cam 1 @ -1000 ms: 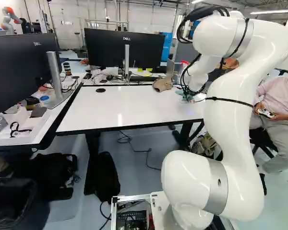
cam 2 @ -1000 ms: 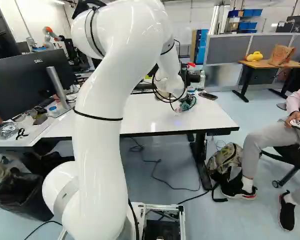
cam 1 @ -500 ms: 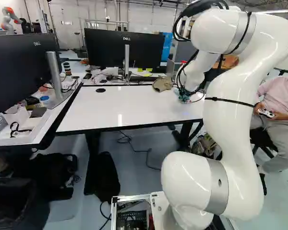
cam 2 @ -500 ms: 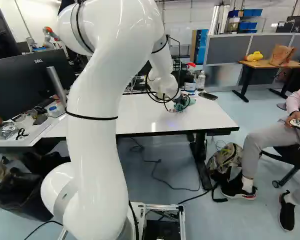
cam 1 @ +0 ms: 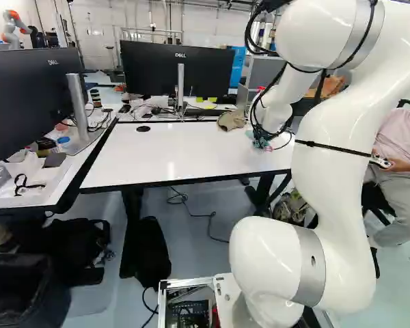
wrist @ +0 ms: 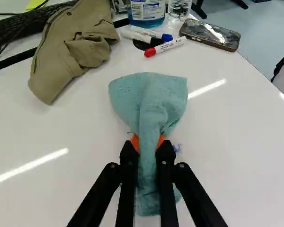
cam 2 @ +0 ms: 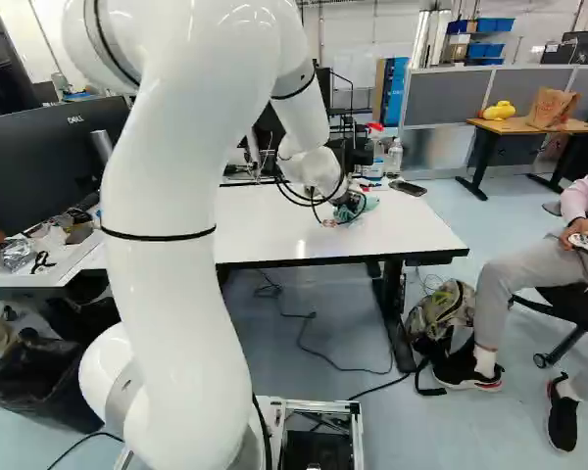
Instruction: Clean the table with the green towel
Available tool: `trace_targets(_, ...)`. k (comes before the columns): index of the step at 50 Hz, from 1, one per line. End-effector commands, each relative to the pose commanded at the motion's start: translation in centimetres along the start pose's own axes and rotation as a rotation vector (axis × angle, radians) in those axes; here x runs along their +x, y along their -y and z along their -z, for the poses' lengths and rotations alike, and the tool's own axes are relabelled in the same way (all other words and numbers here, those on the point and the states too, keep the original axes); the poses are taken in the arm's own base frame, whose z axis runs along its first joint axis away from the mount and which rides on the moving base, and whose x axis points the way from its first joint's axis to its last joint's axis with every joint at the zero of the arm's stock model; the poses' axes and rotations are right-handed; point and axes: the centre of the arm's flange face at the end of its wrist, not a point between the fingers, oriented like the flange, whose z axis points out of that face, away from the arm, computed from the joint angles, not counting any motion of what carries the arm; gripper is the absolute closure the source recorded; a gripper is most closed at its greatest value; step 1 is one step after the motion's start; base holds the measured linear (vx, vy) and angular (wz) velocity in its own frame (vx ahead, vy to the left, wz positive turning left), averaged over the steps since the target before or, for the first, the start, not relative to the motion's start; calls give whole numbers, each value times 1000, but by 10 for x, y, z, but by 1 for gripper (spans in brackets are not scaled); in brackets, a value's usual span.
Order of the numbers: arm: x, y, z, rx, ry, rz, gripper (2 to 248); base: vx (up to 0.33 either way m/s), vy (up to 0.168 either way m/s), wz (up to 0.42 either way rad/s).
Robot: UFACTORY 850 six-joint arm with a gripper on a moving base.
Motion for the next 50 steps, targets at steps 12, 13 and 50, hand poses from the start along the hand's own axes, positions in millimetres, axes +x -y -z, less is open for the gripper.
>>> trace_targets(12,-15,-5,17,-6,13,-6,200,0,0,0)
trace_targets(13,-17,-5,18,-7,14,-7,200,0,0,0)
trace_targets(50,-22,-40,24,-52,17,-54,200,0,0,0)
